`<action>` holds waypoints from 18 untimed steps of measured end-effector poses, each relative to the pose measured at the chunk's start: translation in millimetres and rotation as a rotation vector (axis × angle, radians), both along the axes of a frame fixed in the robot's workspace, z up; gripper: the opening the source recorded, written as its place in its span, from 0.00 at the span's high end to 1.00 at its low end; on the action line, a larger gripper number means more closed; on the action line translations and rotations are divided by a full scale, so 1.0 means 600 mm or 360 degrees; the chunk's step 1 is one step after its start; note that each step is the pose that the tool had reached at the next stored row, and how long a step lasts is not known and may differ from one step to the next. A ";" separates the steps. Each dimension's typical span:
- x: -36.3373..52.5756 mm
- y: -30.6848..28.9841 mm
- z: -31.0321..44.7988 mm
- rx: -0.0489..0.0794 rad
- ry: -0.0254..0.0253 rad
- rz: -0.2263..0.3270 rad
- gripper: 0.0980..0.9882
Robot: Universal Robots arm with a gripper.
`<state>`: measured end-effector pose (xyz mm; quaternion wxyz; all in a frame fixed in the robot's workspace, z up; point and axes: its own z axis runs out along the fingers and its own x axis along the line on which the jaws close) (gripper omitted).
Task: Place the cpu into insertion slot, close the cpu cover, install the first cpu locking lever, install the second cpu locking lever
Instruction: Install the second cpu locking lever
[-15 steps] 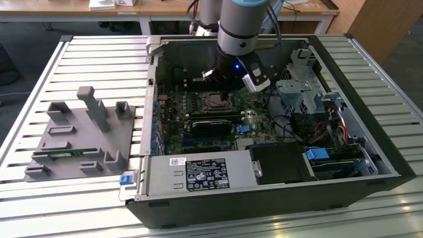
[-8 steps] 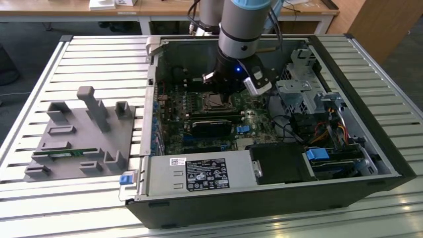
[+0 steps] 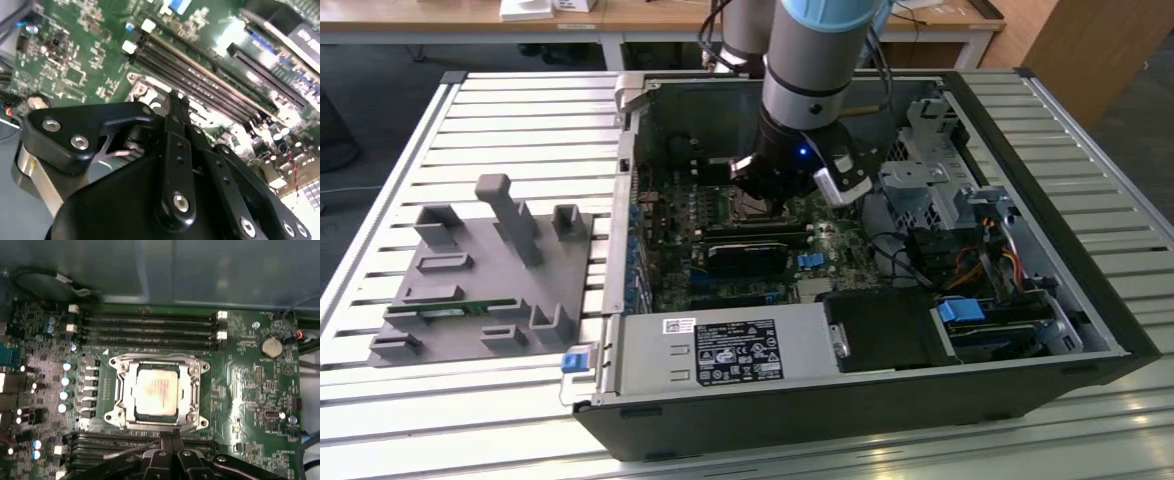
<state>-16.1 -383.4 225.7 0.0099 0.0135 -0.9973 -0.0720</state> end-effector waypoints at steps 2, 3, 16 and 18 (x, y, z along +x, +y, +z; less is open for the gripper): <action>-0.011 -0.0022 -0.001 0.0005 0.00000 0.0000 0.99; -0.016 -0.0026 -0.001 0.0007 0.00000 0.0000 0.99; -0.051 -0.0131 -0.005 0.0057 0.00011 -0.0005 0.99; -0.054 -0.0156 -0.005 0.0077 0.00012 -0.0006 0.99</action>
